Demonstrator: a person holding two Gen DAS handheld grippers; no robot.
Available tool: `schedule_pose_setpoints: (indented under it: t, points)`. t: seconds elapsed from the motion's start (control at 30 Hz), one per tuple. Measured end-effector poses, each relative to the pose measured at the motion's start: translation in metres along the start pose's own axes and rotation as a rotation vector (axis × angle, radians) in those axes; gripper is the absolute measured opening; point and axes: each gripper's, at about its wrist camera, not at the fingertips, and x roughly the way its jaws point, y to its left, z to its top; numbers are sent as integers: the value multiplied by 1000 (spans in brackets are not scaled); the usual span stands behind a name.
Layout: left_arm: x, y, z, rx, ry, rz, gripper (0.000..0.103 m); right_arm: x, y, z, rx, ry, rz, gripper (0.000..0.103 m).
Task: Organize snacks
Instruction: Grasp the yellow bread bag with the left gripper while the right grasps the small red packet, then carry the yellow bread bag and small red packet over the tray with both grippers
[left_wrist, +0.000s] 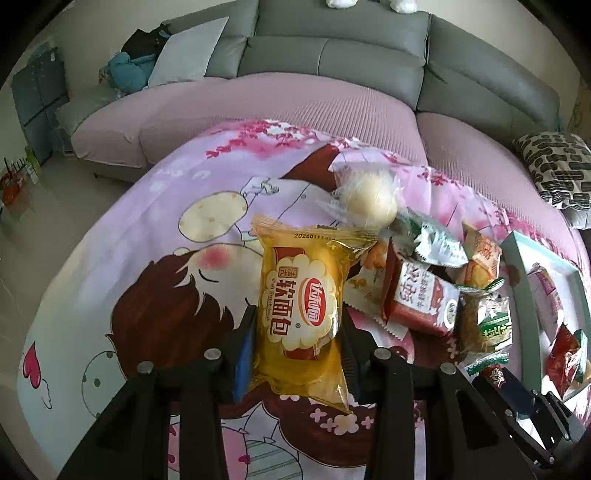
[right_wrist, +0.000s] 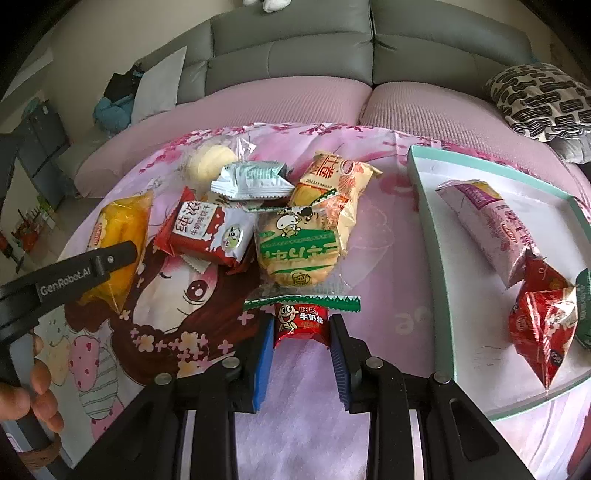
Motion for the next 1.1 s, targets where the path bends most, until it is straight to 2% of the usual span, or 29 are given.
schedule_pose_setpoints:
  t: [0.5,0.73,1.1]
  points:
    - [-18,-16,3,27,-39,-13,42,-14,-12,0,10,2,-12,31]
    - [-26,-29,6,41,-58,-30,42,-29,-22,3,40,-50,-9,31]
    - [-43,-53,9,48,-103,-100,42,-51,-39,9,78,-135,-29,31]
